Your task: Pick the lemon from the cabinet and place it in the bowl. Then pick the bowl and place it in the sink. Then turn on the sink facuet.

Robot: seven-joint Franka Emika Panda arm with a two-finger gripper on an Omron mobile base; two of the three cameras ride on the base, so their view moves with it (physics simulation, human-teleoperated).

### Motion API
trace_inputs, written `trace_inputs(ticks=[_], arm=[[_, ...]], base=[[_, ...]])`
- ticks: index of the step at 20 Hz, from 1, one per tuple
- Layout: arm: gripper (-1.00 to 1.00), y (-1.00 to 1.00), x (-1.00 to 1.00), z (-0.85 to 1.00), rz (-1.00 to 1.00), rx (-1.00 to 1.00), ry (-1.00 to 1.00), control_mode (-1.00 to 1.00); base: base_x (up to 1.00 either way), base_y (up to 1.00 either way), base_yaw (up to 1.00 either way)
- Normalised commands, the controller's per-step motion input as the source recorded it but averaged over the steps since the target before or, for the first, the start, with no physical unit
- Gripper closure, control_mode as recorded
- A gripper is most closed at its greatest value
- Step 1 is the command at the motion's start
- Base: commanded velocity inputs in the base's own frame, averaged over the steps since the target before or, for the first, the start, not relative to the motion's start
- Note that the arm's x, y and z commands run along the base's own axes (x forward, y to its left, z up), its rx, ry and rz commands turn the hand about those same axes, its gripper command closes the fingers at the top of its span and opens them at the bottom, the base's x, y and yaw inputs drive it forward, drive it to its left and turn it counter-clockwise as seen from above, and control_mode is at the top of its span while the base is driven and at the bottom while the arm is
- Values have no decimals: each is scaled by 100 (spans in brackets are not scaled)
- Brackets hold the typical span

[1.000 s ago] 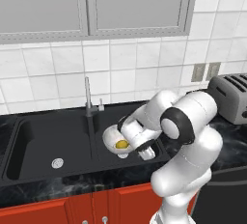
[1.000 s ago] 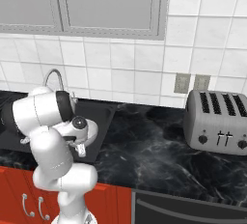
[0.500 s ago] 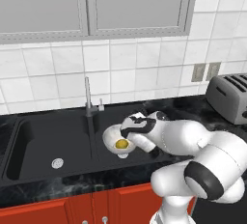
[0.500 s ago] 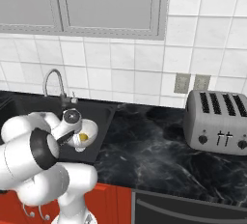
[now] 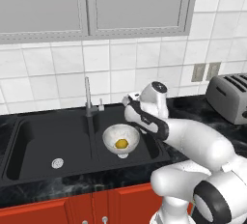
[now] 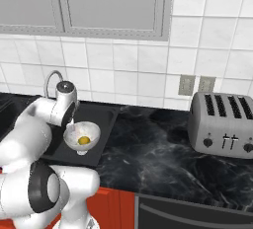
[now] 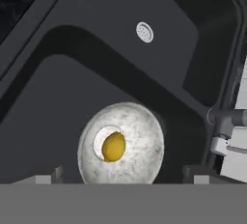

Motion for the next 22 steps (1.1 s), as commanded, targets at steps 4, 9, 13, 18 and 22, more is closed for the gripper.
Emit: trace_inputs(ticks=[4, 9, 13, 18, 22], arm=[[-100, 0, 1, 86, -2, 18, 21, -100], [-100, 7, -19, -17, 5, 12, 21, -100], [-100, 3, 1, -45, -7, 20, 0, -100], [-100, 11, 20, -19, -34, 29, 0, -100], [-100, 22, 37, 0, -38, 29, 0, -100]], base=[[0, 0, 0], [0, 0, 0], [0, 0, 0], [0, 0, 0], [0, 0, 0]])
